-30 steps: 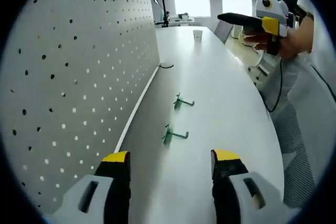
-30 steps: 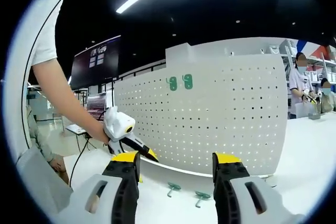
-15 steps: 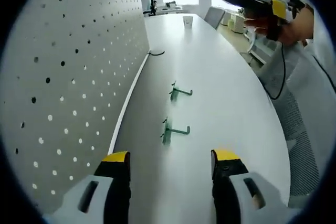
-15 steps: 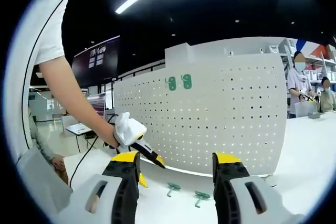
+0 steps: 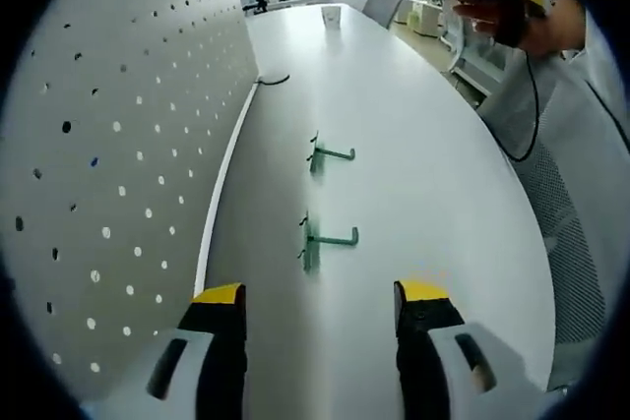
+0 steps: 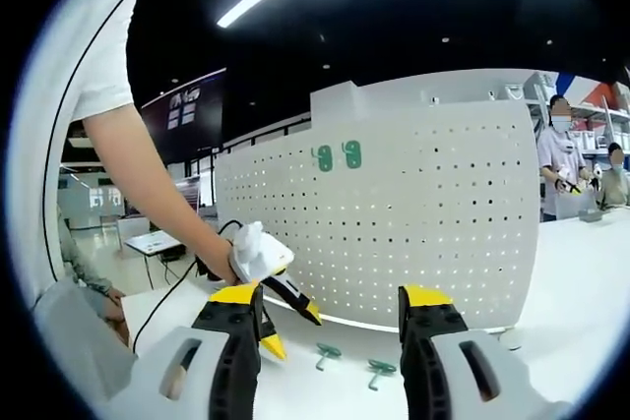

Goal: Insert the hook assembly into the mounting plate slot until the hook locks in place.

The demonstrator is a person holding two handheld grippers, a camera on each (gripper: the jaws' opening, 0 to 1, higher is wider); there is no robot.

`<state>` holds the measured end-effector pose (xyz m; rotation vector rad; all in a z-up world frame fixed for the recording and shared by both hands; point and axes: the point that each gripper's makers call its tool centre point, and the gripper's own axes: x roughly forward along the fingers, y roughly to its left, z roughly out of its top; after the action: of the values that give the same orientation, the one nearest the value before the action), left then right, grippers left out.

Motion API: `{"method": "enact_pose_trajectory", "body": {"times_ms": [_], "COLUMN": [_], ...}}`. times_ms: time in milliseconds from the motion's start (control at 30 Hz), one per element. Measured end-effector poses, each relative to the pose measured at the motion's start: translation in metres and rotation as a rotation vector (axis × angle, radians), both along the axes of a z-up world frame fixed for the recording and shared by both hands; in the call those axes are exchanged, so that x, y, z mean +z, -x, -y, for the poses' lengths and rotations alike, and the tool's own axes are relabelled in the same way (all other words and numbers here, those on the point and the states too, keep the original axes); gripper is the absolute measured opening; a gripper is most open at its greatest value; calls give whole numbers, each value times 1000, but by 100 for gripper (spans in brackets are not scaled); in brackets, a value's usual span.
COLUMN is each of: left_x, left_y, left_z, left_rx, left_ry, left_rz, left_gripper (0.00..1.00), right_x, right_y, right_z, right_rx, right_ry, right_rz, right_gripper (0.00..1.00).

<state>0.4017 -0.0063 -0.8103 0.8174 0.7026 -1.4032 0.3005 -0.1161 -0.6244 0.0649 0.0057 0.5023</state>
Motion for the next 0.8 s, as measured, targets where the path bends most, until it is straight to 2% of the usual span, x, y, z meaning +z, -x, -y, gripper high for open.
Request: {"method": "enact_pose_trajectory", "body": {"times_ms": [100, 300, 667, 800], "left_x": [-3, -7, -21, -20], "left_y": [0, -1, 0, -3], "left_z": [4, 13, 15, 18], "left_rx": [-35, -42, -76, -79], "left_ry": [-21, -39, -116, -115], "left_rz": [1, -31, -78, -71], "left_gripper": [63, 62, 61, 60], "right_x": [1, 1, -1, -1], "right_y": [0, 0, 1, 0], "right_z": [-1, -1, -6, -5], "right_rx": [1, 3, 22, 21], "right_ry": [-1, -6, 6, 1], "right_rz": [0, 0, -2, -4], "right_gripper": [54, 54, 54, 54]}}
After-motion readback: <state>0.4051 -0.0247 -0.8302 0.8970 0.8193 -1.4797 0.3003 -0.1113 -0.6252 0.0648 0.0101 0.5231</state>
